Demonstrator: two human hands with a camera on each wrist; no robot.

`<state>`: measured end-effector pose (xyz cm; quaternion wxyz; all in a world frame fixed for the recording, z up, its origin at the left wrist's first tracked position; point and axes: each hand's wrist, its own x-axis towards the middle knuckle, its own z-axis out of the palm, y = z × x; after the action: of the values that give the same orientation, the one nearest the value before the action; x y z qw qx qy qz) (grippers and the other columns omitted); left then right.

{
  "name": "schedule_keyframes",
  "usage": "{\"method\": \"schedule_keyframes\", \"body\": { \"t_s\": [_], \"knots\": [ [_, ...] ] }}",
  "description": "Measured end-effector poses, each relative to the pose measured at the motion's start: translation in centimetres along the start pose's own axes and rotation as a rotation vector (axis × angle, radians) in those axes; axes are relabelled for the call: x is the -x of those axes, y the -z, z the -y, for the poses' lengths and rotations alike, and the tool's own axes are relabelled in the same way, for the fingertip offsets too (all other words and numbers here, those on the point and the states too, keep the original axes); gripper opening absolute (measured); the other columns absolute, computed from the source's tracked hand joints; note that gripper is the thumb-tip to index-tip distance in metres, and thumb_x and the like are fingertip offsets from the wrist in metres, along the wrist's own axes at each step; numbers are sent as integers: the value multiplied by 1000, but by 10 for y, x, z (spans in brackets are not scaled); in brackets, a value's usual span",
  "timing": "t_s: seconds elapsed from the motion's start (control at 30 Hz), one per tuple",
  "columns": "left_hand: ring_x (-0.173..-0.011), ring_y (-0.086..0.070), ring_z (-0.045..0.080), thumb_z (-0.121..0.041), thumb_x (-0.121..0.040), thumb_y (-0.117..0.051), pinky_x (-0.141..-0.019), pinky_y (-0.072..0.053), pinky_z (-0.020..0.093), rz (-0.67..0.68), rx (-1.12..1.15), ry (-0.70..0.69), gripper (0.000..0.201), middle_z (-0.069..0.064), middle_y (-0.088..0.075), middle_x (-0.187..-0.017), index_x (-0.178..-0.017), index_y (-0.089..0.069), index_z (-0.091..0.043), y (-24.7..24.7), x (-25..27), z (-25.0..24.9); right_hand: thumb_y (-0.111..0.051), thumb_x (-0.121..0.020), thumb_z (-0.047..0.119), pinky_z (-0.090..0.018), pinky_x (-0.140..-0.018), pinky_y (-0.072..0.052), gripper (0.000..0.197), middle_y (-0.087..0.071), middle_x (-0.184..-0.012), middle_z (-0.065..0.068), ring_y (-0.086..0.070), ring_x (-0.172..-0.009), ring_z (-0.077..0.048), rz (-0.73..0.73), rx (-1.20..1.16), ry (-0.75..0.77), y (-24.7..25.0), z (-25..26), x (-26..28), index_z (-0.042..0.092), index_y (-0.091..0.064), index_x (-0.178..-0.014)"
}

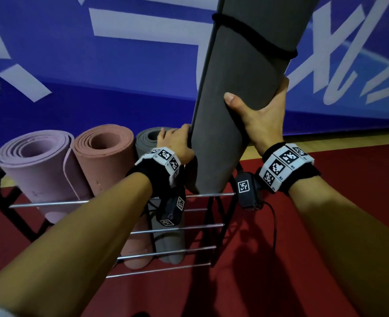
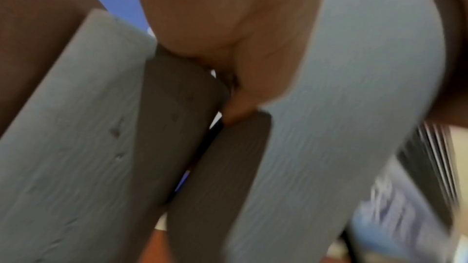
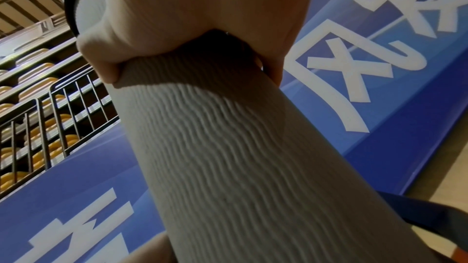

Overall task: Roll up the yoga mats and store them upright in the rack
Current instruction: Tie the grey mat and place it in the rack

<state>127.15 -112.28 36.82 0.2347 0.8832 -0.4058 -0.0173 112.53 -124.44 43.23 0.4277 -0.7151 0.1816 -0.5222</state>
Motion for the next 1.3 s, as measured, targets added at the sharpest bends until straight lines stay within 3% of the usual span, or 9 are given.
{"method": "schedule_keyframes", "body": {
  "t_s": [0.13, 0.27, 0.4, 0.63, 0.83, 0.93, 1.07, 1.17, 1.3],
  "knots": [
    [-134, -44, 25, -13, -84, -66, -122, -6, 52, -143, -91, 23, 54, 1, -63, -123, -134, -47, -22, -12, 1, -3, -91, -62, 50, -18, -95, -48, 103, -49, -126, 19, -53, -117, 0, 4, -1, -10, 2, 0, 0, 26, -31, -143],
    [-126, -47, 27, -17, -92, -59, -115, -18, 54, -214, -110, 81, 32, 2, -66, -111, -122, -52, -22, -14, -4, -6, -91, -59, 53, -28, -103, -49, 106, -51, -127, 20, -54, -119, 0, -6, -3, -12, 2, 2, 1, 26, -33, -143],
    [-126, -47, 25, -21, -93, -58, -114, -21, 53, -249, -76, 87, 29, 0, -67, -111, -121, -58, -29, -17, -6, -3, -91, -59, 53, -28, -103, -50, 107, -51, -129, 17, -54, -120, -3, -6, -4, -14, 3, 1, 2, 25, -33, -144],
    [-129, -43, 24, -23, -85, -63, -117, -16, 49, -190, -81, 58, 44, 4, -63, -117, -128, -56, -27, -14, -5, 2, -91, -62, 49, -12, -91, -47, 104, -49, -124, 21, -53, -115, 4, 9, 18, -5, 3, 2, -4, 24, -32, -143],
    [-130, -41, 28, -31, -91, -57, -115, -9, 67, -127, -199, -28, 29, 0, -67, -108, -120, -60, -28, -12, -8, 2, -91, -63, 48, -23, -99, -47, 104, -49, -133, 12, -52, -121, -4, 19, 36, -17, 6, 1, -9, 23, -31, -144],
    [-131, -39, 29, -28, -94, -56, -115, -4, 70, -89, -258, -15, 23, -1, -68, -106, -116, -64, -27, -12, -14, -1, -91, -63, 48, -28, -103, -49, 102, -51, -133, 11, -53, -122, -5, 17, 32, -16, 6, 0, -10, 22, -34, -143],
    [-139, -34, 27, -32, -88, -62, -118, -4, 63, -50, -271, -90, 28, 0, -65, -119, -114, -65, -21, -11, -19, 12, -91, -64, 46, -18, -95, -49, 100, -51, -129, 14, -53, -118, 0, 30, 20, -3, 5, -3, -11, 22, -34, -142],
    [-147, -23, 23, -35, -84, -62, -120, -11, 52, -1, -207, -154, 42, 0, -56, -139, -123, -64, -18, -3, -24, 27, -90, -68, 42, -18, -95, -50, 97, -52, -130, 12, -55, -117, 1, 67, 2, -8, 2, -7, -14, 20, -33, -142],
    [-149, -21, 21, -40, -85, -60, -119, -16, 49, 19, -274, -248, 54, -5, -45, -151, -135, -59, -20, 0, -22, 35, -88, -73, 37, -19, -93, -51, 95, -50, -132, 11, -54, -116, 1, 115, -38, -59, 0, -17, -17, 20, -30, -146]
  ]
}}
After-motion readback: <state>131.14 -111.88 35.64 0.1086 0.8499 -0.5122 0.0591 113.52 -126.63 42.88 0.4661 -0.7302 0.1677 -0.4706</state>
